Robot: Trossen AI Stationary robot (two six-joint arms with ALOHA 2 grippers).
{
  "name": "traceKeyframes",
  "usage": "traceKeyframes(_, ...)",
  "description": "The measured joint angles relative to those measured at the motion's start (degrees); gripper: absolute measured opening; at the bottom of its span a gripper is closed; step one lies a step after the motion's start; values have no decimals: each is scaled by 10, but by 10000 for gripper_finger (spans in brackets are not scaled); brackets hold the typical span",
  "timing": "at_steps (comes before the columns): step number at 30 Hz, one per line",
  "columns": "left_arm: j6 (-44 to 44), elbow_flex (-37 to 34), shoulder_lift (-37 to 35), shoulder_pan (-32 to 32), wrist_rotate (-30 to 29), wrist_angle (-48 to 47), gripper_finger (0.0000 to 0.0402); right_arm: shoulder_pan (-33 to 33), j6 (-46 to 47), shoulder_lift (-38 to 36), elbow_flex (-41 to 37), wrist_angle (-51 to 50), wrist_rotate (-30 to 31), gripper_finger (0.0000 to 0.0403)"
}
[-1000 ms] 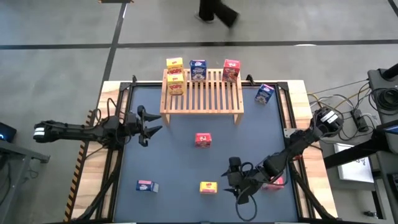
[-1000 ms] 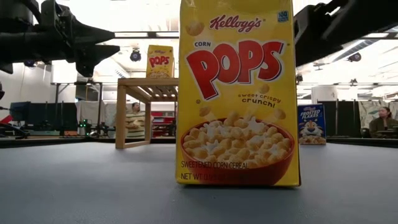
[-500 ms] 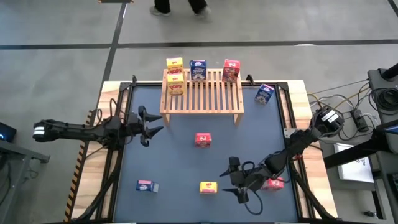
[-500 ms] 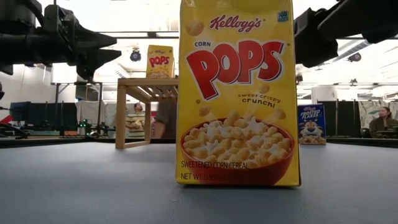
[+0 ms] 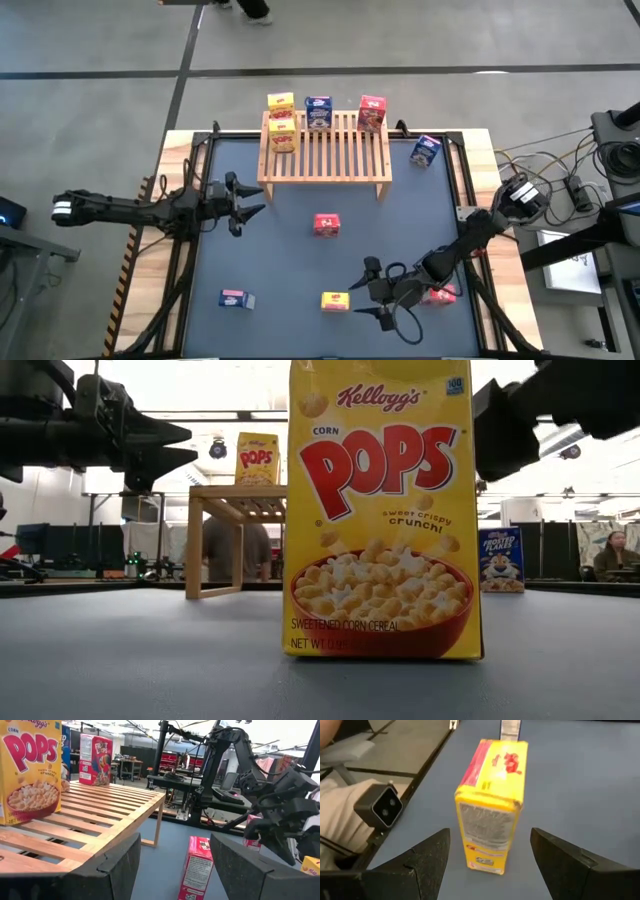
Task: Stack cereal on shelf
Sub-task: Put the yellow cereal box on the shelf aligned with the other yellow cereal box
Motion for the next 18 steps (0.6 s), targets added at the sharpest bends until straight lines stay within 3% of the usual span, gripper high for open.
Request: traceKeyframes(18, -24, 0, 50, -1, 0, 8, 223, 0, 10, 81, 49, 52, 0, 274)
